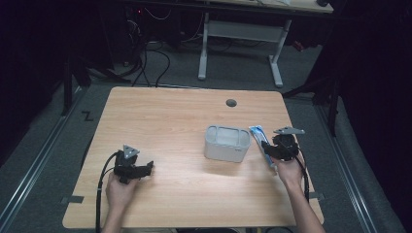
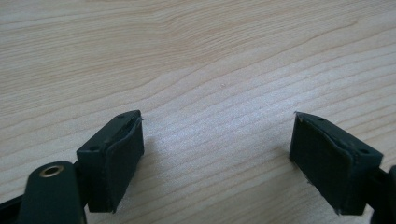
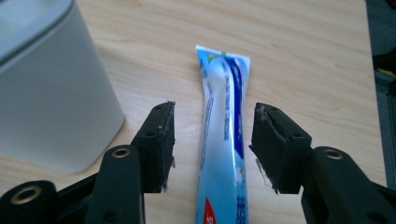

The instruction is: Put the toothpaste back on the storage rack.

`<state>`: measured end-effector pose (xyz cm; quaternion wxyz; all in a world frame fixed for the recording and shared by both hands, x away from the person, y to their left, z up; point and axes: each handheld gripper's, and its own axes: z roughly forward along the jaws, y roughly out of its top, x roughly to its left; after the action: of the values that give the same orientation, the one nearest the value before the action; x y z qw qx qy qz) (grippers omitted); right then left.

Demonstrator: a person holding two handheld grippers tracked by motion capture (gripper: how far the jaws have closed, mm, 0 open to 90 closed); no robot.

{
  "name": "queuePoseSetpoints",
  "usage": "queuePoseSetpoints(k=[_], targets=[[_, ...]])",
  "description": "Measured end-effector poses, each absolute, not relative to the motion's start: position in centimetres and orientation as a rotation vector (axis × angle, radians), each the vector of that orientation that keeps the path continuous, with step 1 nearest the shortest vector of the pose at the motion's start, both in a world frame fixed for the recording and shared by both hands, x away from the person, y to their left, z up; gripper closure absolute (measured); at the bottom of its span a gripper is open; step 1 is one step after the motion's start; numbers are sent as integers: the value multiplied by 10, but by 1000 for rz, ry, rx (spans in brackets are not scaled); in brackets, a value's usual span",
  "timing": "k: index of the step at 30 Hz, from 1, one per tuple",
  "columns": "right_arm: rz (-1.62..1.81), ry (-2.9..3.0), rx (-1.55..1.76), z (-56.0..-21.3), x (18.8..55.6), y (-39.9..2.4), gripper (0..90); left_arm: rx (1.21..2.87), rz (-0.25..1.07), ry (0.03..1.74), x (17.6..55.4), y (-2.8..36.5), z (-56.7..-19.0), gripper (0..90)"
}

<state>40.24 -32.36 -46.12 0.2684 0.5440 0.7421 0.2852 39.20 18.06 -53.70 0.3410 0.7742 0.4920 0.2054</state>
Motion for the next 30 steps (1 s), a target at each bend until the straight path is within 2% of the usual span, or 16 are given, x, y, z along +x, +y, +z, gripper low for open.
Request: queuePoseSetpoints(k=[19,30], targets=[[715,2056,1498,-460,437,-315,450,2013,534,1281,392,181,-537,180],[582,2097,1582,-480,462,-315,427,2013,531,1281,392,181,-537,180]])
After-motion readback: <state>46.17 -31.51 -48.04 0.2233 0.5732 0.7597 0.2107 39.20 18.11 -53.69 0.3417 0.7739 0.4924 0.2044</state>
